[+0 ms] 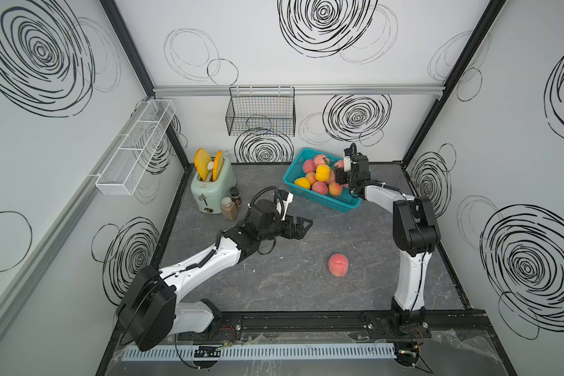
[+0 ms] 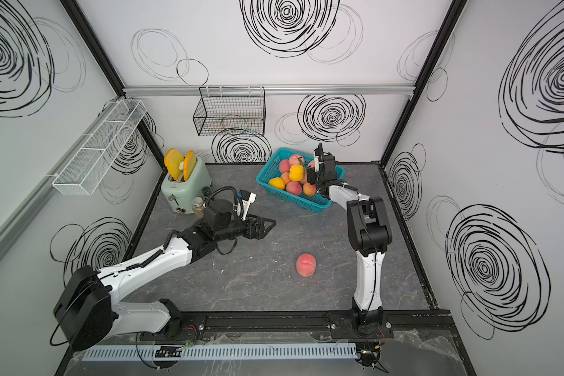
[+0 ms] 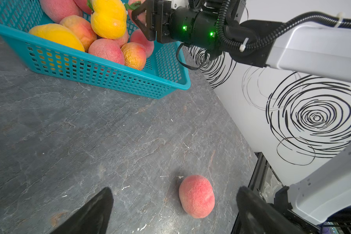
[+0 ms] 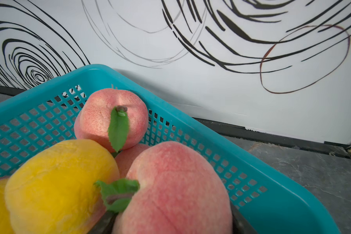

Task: Put the peaches into the basket
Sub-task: Place the peach in the basket.

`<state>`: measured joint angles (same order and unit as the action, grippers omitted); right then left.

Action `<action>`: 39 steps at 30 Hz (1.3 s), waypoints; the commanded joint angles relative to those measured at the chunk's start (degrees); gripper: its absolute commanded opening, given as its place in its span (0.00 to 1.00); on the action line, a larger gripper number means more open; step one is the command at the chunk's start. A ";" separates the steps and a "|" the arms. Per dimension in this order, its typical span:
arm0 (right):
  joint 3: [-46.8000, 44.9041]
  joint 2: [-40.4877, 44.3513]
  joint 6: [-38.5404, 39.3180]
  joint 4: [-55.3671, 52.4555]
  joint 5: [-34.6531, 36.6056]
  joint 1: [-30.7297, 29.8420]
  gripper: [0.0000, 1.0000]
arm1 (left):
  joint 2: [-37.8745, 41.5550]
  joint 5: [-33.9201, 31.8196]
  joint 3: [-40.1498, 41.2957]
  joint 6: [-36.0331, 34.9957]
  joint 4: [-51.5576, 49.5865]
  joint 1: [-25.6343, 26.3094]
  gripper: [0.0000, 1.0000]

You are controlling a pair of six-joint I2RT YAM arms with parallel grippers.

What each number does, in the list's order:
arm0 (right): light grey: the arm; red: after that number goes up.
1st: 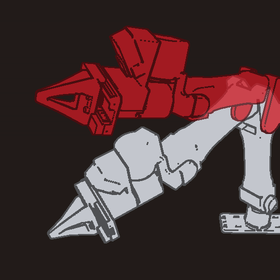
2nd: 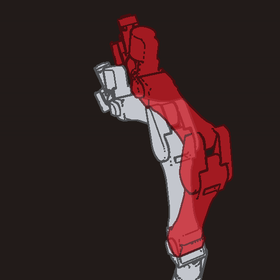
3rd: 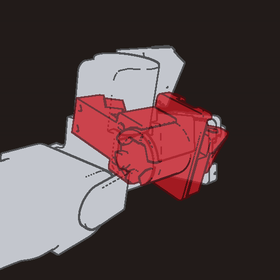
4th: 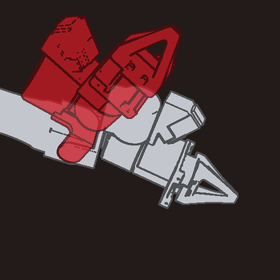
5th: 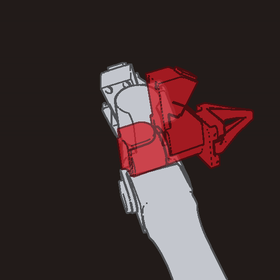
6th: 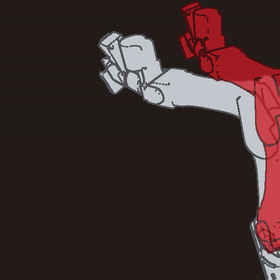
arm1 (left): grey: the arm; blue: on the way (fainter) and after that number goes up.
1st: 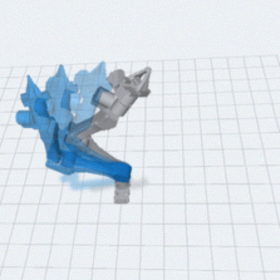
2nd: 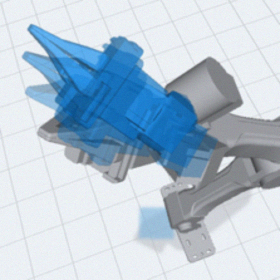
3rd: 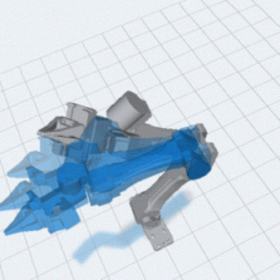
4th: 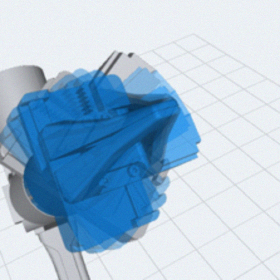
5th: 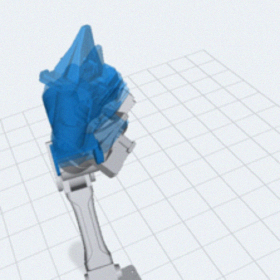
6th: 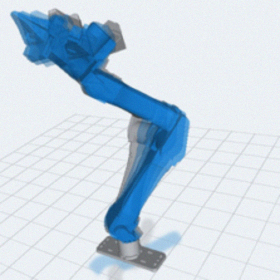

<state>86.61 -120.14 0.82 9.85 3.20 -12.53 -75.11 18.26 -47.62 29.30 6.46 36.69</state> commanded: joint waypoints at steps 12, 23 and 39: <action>4.17 -4.17 0.01 -3.43 -2.76 0.54 0.69 | -0.60 1.07 -2.31 -0.82 2.43 -0.74 0.98; 4.95 -4.36 -0.29 -4.71 -3.64 0.66 0.76 | -0.15 1.25 -1.87 -0.73 2.24 -1.09 0.98; -0.36 5.01 -1.95 -2.29 -4.40 0.61 0.82 | 1.89 0.03 -0.81 -0.84 0.55 -1.00 0.98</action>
<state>87.13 -119.68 -0.71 6.42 -0.49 -12.12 -74.67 18.96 -48.47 29.30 6.33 35.94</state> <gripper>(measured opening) 0.817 0.984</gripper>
